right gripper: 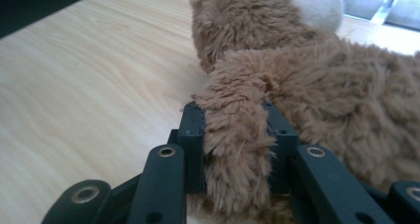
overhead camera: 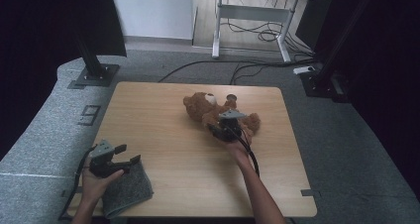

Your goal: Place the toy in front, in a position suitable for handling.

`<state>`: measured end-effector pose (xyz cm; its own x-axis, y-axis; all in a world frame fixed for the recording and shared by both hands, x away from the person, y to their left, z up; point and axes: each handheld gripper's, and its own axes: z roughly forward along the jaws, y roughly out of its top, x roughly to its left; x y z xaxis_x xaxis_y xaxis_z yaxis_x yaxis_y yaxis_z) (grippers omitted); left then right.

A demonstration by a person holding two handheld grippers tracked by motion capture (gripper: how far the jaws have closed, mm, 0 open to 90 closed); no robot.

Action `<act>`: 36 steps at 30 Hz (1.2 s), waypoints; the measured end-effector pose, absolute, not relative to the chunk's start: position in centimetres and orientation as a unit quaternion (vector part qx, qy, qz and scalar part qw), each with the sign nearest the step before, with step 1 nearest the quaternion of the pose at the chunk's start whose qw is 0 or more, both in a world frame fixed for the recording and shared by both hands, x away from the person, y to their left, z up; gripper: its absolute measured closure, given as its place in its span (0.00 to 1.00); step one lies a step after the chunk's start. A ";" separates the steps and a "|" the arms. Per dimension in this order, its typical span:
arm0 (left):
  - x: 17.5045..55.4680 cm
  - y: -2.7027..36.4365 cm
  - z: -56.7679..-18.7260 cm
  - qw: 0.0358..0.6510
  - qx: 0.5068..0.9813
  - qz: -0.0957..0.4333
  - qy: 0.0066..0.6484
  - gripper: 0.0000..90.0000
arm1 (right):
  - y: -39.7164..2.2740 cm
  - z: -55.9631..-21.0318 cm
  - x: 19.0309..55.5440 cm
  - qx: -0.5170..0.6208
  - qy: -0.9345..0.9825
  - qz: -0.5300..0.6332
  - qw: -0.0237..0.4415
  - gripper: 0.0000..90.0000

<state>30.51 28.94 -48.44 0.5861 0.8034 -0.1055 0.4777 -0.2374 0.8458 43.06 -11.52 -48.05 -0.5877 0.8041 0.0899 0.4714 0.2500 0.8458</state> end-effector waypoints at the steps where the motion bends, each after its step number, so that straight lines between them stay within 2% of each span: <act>1: 30.5 28.9 -48.5 0.455 0.765 0.178 0.419 0.27 | -11.7 -48.2 42.8 0.413 0.768 0.455 0.183 0.76; 14: 30.5 28.8 -48.5 0.454 0.766 0.177 0.419 0.27 | -12.8 -48.9 39.9 0.397 0.759 0.490 0.158 0.76; 26: 30.5 28.8 -48.5 0.455 0.765 0.178 0.419 0.27 | -12.8 -49.3 37.6 0.385 0.760 0.499 0.160 0.77; 36: 30.6 28.8 -48.5 0.456 0.765 0.176 0.419 0.27 | -11.9 -49.5 35.0 0.353 0.764 0.525 0.126 0.78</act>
